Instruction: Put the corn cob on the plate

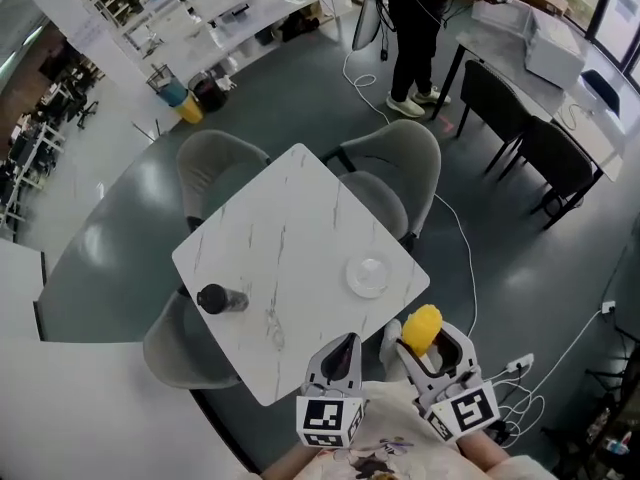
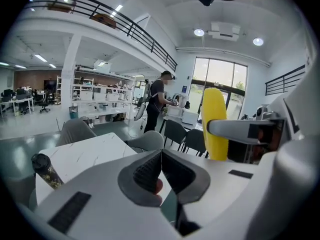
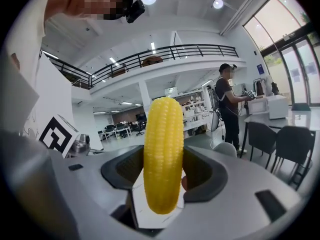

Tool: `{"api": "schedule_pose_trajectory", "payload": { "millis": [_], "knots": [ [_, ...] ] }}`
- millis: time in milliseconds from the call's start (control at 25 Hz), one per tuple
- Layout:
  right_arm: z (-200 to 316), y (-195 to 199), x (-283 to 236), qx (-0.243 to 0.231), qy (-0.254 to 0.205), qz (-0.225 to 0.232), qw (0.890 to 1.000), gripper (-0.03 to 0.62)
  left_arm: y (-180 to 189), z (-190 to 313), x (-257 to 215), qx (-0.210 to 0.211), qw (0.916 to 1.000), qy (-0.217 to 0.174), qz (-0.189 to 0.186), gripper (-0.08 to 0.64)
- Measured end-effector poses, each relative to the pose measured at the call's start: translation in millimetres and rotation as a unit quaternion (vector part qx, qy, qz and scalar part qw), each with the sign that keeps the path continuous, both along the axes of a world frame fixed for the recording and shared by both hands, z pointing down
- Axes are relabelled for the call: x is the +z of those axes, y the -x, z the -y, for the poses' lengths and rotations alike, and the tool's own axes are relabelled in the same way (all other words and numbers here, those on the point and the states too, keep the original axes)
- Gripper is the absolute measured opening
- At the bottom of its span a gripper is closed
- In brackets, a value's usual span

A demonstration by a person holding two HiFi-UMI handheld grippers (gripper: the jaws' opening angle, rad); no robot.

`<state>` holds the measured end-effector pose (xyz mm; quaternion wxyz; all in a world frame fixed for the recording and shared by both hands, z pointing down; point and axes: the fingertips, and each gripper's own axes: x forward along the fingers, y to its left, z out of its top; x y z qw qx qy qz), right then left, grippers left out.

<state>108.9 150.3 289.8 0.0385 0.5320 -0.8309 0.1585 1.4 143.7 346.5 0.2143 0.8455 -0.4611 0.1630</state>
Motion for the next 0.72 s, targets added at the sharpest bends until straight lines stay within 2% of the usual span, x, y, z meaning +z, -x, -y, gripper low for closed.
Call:
{"api": "schedule_pose_trajectory", "payload": {
  "millis": [360,720],
  "knots": [
    [24.4,-21.6,11.0,-0.050,0.007,0.012,0.999,0.235,-23.9,13.7,5.8,-0.052,0.9985,0.009,0.011,0.008],
    [35.3,-28.9,20.0,-0.076,0.023,0.009,0.997,0.235,-39.3,19.8,15.0,-0.072,0.9971,0.024,0.009,0.008]
  ]
}}
